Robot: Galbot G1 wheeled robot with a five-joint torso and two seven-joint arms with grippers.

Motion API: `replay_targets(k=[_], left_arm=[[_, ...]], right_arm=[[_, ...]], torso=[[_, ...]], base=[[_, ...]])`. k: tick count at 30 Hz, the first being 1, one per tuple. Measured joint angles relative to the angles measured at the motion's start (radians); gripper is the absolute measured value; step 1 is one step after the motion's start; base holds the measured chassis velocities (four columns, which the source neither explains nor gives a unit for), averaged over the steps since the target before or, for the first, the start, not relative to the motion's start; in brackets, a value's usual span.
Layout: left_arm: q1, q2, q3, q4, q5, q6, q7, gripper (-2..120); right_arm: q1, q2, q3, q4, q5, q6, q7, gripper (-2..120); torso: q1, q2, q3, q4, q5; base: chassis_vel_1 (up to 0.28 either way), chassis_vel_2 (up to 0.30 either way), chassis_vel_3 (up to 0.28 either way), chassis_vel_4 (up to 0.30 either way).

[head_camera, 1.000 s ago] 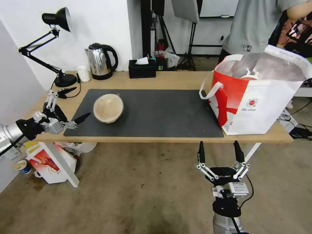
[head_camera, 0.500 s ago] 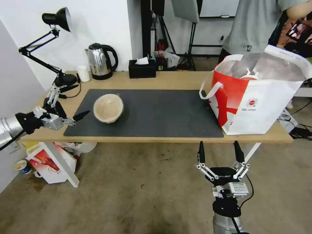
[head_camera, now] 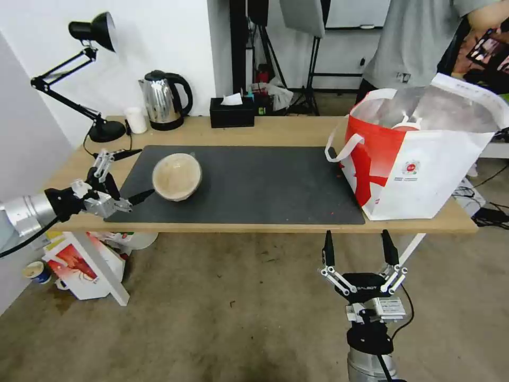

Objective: Pick up the trash from the table and place it into the takeout bag.

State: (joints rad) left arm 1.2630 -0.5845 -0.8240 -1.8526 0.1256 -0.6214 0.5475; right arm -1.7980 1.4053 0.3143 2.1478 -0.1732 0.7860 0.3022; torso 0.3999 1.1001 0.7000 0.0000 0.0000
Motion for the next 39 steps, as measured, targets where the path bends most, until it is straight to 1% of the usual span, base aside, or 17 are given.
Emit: replay_targets(k=[9,21,30,39], left_arm=[[-0.003,-0.007,0.008,0.016,0.004,0.002,0.009,100],[-0.037,-0.019,0.031,0.027,0.060,0.028,0.013,100],[-0.079,-0.027,0.075,0.039,0.096,0.043,0.015,100],[-0.126,-0.004,0.131,0.051,0.102,0.052,0.027,100]], right_arm=[[0.000,0.000,0.000,0.000,0.000,0.000,0.000,100],[0.000,0.000,0.000,0.000,0.000,0.000,0.000,100],[0.000,0.000,0.000,0.000,0.000,0.000,0.000,100],[0.000,0.000,0.000,0.000,0.000,0.000,0.000,100]], torso=[[0.000,0.000,0.000,0.0000,0.0000],[0.000,0.000,0.000,0.0000,0.0000],[0.000,0.000,0.000,0.0000,0.0000],[0.000,0.000,0.000,0.0000,0.0000]], base=[[0.000,0.000,0.000,0.000],[0.000,0.000,0.000,0.000],[0.000,0.000,0.000,0.000],[0.000,0.000,0.000,0.000]])
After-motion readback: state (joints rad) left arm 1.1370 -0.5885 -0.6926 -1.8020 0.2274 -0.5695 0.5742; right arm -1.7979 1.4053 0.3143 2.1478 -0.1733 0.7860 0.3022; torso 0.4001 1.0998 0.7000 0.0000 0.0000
